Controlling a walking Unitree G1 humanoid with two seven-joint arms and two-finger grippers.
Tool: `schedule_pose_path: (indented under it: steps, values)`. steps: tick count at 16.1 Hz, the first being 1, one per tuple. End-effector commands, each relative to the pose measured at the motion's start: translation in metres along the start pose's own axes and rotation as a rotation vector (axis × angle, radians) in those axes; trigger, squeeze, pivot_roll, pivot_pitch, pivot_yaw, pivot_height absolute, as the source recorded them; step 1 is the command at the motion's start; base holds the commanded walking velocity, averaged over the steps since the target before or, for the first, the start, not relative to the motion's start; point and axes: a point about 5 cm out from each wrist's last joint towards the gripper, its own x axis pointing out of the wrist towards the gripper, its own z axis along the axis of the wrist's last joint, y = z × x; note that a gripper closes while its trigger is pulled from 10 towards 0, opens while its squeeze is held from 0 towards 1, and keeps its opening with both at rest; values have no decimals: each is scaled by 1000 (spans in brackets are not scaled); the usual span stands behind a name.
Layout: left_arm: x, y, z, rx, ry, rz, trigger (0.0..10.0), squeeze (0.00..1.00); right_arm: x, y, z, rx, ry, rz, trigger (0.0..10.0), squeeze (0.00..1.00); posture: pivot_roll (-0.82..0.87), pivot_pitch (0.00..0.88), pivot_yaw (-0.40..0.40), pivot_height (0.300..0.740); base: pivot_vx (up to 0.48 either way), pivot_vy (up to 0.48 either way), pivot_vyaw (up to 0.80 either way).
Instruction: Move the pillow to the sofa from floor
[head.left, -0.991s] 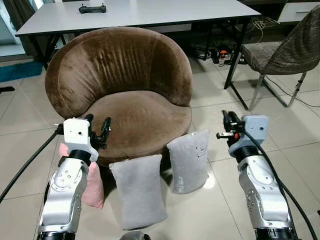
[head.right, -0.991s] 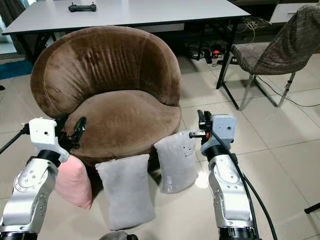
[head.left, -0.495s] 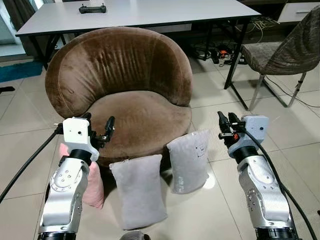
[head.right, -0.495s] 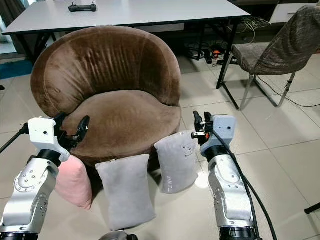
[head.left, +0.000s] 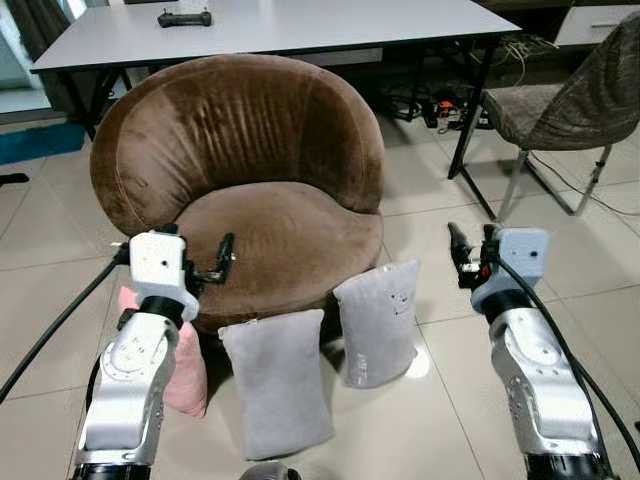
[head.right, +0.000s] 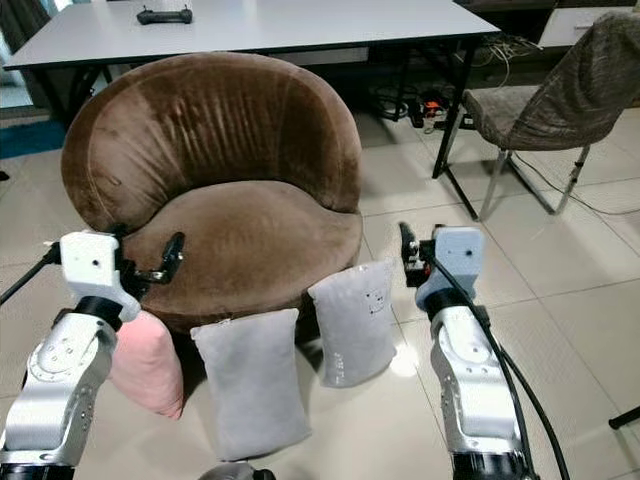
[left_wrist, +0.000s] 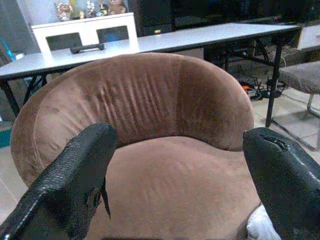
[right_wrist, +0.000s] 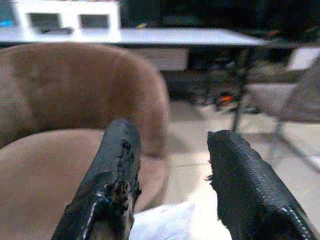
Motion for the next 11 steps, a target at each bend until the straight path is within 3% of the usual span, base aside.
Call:
schedule_pose_path:
  steps: [1, 3, 5, 7, 9, 10, 11]
  values:
    - [1, -4, 3, 34, -6, -18, 10000, 0, -2, 3, -3, -5, 32, 30, 10000, 0, 53, 0, 43, 740, 0, 0, 431]
    - [1, -13, 1, 13, 3, -34, 10000, 0, -6, 0, 2, -225, -44, 9, 10000, 0, 25, 0, 55, 740, 0, 0, 800]
    - [4, -21, -4, -15, 13, -54, 10000, 0, -10, -7, 2, -279, -73, -9, 10000, 0, 7, 0, 71, 740, 0, 0, 800]
    - [6, -38, -10, -56, 23, -85, 10000, 0, -15, -20, -3, -211, -63, -1, 10000, 0, -18, 0, 69, 740, 0, 0, 800]
    - [9, -40, -12, -52, 32, -91, 10000, 0, -14, -15, -1, -245, -90, 2, 10000, 0, -33, 0, 73, 740, 0, 0, 800]
    - [10, -38, -12, -62, 33, -82, 10000, 0, -13, -13, -3, -311, -79, -21, 10000, 0, -43, 0, 72, 740, 0, 0, 800]
    - [9, -38, -13, -67, 36, -77, 10000, 0, -12, -12, -8, -255, -48, -55, 10000, 0, -47, 0, 68, 740, 0, 0, 0]
